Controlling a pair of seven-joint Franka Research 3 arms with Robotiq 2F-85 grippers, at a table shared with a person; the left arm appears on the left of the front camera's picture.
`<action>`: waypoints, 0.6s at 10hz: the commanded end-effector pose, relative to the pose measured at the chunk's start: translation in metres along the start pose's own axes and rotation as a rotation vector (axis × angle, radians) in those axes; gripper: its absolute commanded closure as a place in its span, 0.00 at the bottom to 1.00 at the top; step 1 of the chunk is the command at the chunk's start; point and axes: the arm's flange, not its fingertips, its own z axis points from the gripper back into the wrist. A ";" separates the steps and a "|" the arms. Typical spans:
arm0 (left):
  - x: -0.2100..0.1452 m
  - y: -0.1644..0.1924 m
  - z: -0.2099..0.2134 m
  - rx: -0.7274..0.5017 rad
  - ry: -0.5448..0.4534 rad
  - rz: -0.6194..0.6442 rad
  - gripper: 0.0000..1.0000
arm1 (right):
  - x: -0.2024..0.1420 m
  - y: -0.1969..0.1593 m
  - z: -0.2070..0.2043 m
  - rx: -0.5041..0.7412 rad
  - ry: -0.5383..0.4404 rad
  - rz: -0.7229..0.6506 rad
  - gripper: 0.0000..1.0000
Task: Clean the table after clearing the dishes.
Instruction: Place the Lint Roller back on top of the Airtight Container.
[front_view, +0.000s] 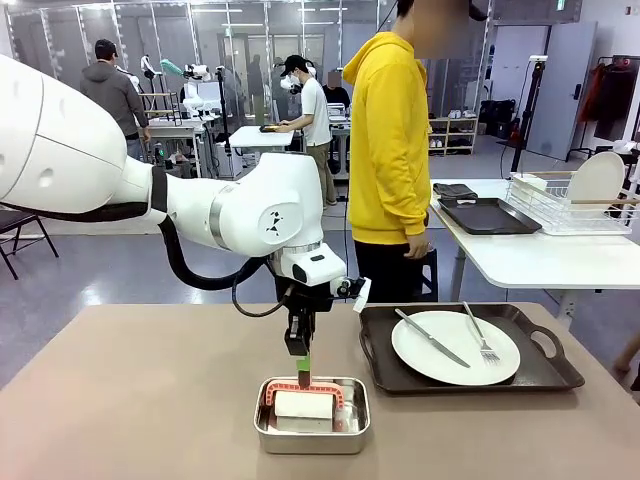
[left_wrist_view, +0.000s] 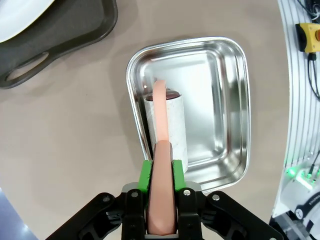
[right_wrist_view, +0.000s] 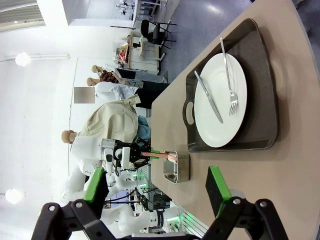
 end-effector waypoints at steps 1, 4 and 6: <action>-0.004 0.017 -0.023 0.034 -0.024 -0.043 0.79 | -0.002 0.003 0.001 -0.006 0.005 0.005 0.00; 0.002 0.013 -0.009 0.052 -0.045 -0.050 0.65 | -0.002 0.003 0.001 -0.006 0.005 0.005 0.00; 0.000 0.010 0.005 0.056 -0.037 -0.041 0.52 | -0.002 0.003 0.001 -0.006 0.005 0.005 0.00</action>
